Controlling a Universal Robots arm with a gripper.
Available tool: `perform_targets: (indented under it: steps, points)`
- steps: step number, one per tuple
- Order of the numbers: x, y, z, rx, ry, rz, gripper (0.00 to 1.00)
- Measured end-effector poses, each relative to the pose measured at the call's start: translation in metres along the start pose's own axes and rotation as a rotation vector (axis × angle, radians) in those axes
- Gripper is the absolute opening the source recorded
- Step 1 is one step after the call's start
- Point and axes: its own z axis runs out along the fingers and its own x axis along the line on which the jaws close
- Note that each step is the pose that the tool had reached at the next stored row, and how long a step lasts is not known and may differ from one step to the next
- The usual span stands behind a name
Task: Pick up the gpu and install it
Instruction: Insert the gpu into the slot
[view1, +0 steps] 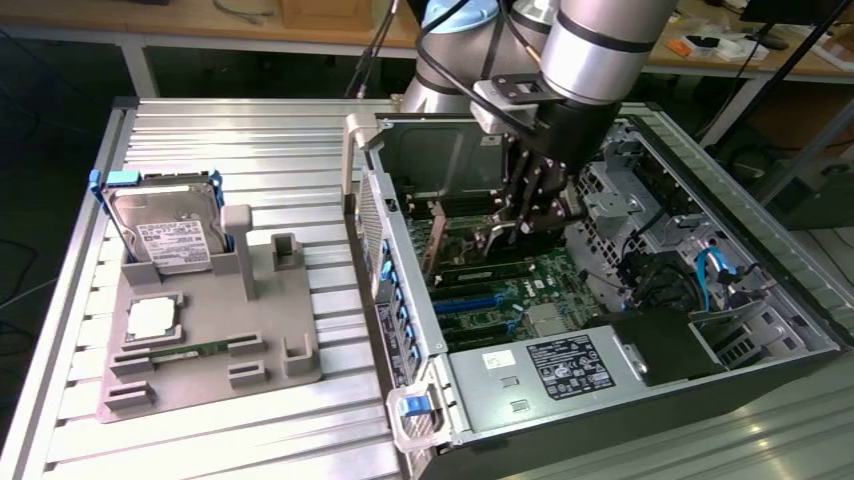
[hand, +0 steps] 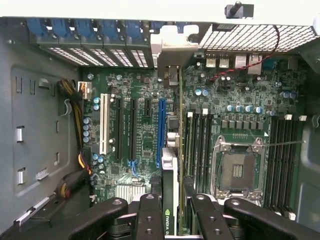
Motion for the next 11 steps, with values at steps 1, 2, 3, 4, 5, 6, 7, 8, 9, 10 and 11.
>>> perform_targets:
  steps: [1,2,3,4,5,6,7,8,9,10,11]
  points:
    - [0.0000,0.0000,0.0010,0.0003,0.0001,0.006,0.27]
    - [0.0000,0.0001,0.0018,0.0004,0.0000,0.010,0.27]
    - [0.0000,0.0001,0.0025,0.0004,0.0001,0.014,0.27]
    - [0.0000,0.0002,0.0029,0.0003,0.0002,0.016,0.27]
    - [-0.0001,0.0002,0.0032,0.0003,0.0003,0.016,0.27]
    - [-0.0001,0.0002,0.0037,0.0004,0.0002,0.017,0.27]
    - [-0.0001,0.0002,0.0044,0.0005,0.0001,0.017,0.27]
    - [-0.0001,0.0002,0.0054,0.0007,0.0001,0.026,0.27]
    - [-0.0001,0.0002,0.0061,0.0003,0.0004,0.040,0.27]
    - [-0.0002,0.0003,0.0074,-0.0004,0.0006,0.066,0.27]
    - [-0.0002,0.0003,0.0084,-0.0010,0.0007,0.087,0.27]
